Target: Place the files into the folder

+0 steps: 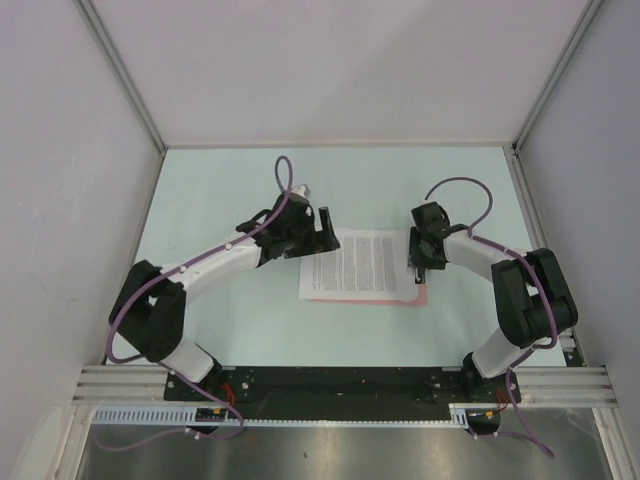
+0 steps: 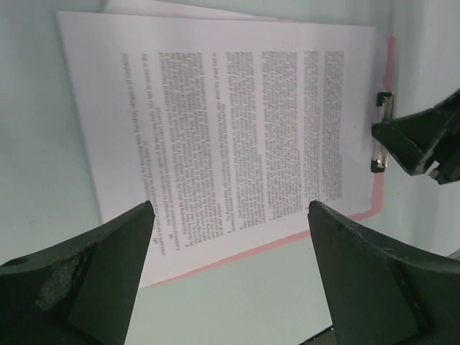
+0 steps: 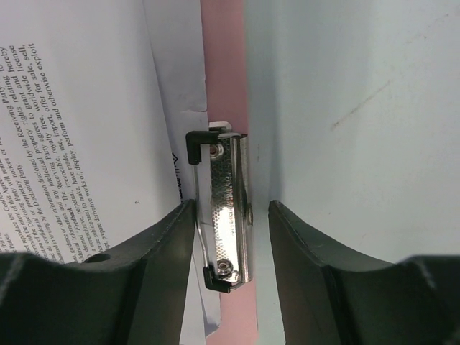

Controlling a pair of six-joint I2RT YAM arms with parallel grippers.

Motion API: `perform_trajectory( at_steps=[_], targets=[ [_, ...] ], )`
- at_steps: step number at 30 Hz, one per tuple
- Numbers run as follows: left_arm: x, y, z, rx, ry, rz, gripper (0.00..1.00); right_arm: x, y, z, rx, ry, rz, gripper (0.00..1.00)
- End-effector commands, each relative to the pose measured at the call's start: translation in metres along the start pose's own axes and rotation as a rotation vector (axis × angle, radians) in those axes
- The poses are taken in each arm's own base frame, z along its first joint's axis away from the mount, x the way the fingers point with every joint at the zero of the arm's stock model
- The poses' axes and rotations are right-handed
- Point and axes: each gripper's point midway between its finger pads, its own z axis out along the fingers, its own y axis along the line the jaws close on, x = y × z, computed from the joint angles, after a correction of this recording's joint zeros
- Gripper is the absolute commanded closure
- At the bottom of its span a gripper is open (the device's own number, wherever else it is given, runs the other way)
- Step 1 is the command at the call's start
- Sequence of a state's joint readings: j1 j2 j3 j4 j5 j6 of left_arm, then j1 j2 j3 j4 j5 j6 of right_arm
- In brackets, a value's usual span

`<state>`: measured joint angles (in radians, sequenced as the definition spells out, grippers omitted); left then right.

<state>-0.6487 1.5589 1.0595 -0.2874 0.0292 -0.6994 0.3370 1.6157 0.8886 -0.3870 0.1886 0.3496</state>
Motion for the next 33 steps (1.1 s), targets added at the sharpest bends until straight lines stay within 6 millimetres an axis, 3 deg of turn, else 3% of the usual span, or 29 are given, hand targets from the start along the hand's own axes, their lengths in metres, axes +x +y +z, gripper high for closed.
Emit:
perform_trajectory(
  at_steps=[1, 2, 6, 9, 11, 16, 25, 33],
  targets=[
    [-0.005, 0.025, -0.018, -0.045, -0.039, -0.037, 0.05, 0.016, 0.0, 0.002, -0.012, 0.079, 0.024, 0.49],
    [-0.009, 0.028, -0.022, -0.045, -0.053, -0.043, 0.05, 0.018, 0.001, 0.003, -0.019, 0.089, 0.028, 0.49],
    [-0.006, 0.052, -0.025, -0.11, -0.064, -0.069, 0.04, 0.026, 0.004, 0.011, -0.048, 0.119, 0.054, 0.66],
    [-0.003, 0.071, -0.027, -0.163, -0.064, -0.111, 0.03, 0.026, 0.007, 0.013, -0.068, 0.12, 0.059, 0.69],
    [-0.003, 0.086, -0.029, -0.202, -0.062, -0.141, 0.02, 0.025, 0.01, 0.014, -0.087, 0.118, 0.056, 0.81],
    [-0.006, 0.102, -0.028, -0.209, -0.029, -0.147, 0.02, 0.002, 0.028, 0.0, -0.151, 0.001, -0.058, 1.0],
    [-0.01, 0.073, -0.033, -0.019, -0.048, -0.102, 0.07, -0.026, 0.043, -0.023, -0.275, -0.115, -0.156, 1.0],
    [-0.024, 0.014, -0.027, 0.146, 0.022, 0.066, 0.03, -0.035, 0.043, -0.029, -0.256, -0.161, -0.168, 1.0]
  ],
)
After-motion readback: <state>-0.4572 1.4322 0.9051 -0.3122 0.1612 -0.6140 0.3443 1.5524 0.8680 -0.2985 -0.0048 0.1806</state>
